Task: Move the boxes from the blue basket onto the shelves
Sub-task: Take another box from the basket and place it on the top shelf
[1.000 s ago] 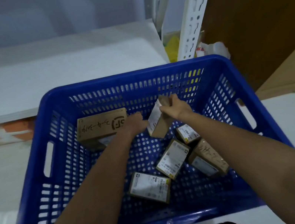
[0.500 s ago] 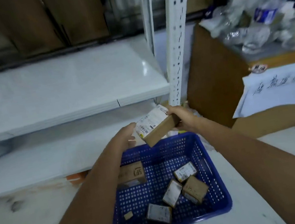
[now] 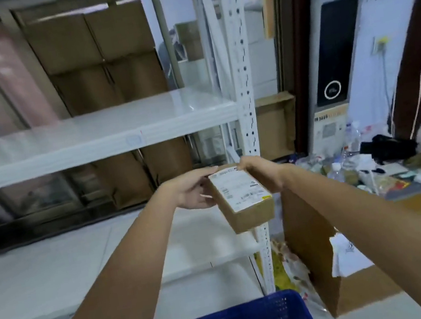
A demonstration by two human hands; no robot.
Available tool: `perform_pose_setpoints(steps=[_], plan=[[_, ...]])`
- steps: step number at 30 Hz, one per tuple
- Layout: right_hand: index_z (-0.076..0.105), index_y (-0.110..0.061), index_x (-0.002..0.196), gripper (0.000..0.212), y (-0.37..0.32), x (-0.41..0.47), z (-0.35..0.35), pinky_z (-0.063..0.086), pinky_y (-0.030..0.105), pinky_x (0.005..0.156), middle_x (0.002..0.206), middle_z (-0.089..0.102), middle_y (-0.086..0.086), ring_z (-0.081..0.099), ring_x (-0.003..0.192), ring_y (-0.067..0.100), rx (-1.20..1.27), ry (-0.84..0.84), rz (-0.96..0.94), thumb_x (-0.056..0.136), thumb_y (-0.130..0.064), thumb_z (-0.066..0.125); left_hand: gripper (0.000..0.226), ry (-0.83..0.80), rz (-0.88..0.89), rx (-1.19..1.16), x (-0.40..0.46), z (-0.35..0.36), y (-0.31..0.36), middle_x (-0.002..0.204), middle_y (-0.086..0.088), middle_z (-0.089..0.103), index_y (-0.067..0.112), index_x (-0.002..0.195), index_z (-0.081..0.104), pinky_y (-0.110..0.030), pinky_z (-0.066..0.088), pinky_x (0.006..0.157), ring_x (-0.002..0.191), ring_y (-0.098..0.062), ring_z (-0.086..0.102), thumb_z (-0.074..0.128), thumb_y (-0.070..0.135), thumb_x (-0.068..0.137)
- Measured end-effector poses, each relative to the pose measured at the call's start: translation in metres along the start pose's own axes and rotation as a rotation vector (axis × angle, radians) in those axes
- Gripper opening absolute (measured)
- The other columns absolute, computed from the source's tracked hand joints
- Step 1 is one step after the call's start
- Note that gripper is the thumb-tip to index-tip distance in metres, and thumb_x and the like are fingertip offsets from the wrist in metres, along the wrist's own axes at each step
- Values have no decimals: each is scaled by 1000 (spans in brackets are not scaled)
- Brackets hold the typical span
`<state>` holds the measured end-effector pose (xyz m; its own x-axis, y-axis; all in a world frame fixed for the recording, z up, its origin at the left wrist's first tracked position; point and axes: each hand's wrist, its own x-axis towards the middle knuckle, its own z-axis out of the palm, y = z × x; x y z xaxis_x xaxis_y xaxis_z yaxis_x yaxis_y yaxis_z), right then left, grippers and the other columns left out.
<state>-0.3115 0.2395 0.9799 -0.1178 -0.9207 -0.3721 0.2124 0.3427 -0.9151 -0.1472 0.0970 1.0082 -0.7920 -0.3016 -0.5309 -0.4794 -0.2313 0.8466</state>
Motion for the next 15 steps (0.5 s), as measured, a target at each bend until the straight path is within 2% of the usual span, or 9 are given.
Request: perform_pose_setpoints(steps=[2,4,7,10,12,15], plan=[[59,-6,103,40,-32,-16,7,53,26,64,91,74,9,71,78,21,-59,66,-17,77,-36,57,30,-55,20,-17,-20,3,27,89,-3,64,21,107,60,-32,52,83,88,-19,60,63,41,85],[65,-8,107,44,-56,-31,8,54,25,57,89,76,7,71,71,19,-109,118,-55,81,-43,60,32,-84,34,-30,-40,4,51,89,-6,64,22,106,62,-34,55,78,86,-21,63,67,38,79],[62,-11,123,64,-86,-55,7,57,29,64,103,75,10,72,80,23,-163,131,-60,80,-59,60,31,-50,63,-40,-68,0,78,94,-10,65,19,106,61,-36,58,73,94,-25,64,68,34,80],[51,-10,133,70,-116,-79,-2,60,35,68,109,69,12,71,87,27,-112,67,-57,82,-57,61,38,43,126,-102,-91,-10,101,112,-16,59,16,114,51,-42,58,80,111,-30,59,67,32,83],[49,-9,128,70,-132,-94,-6,59,40,83,117,60,17,67,99,32,-127,81,-69,77,-53,69,42,103,169,-166,-103,-15,112,122,-19,54,12,116,47,-45,59,78,113,-32,57,66,30,83],[48,-13,115,57,-148,-103,-6,51,38,95,110,64,18,65,98,31,-124,136,-142,75,-46,74,42,153,220,-228,-113,-17,122,128,-22,50,10,115,46,-47,59,74,110,-35,58,66,28,82]])
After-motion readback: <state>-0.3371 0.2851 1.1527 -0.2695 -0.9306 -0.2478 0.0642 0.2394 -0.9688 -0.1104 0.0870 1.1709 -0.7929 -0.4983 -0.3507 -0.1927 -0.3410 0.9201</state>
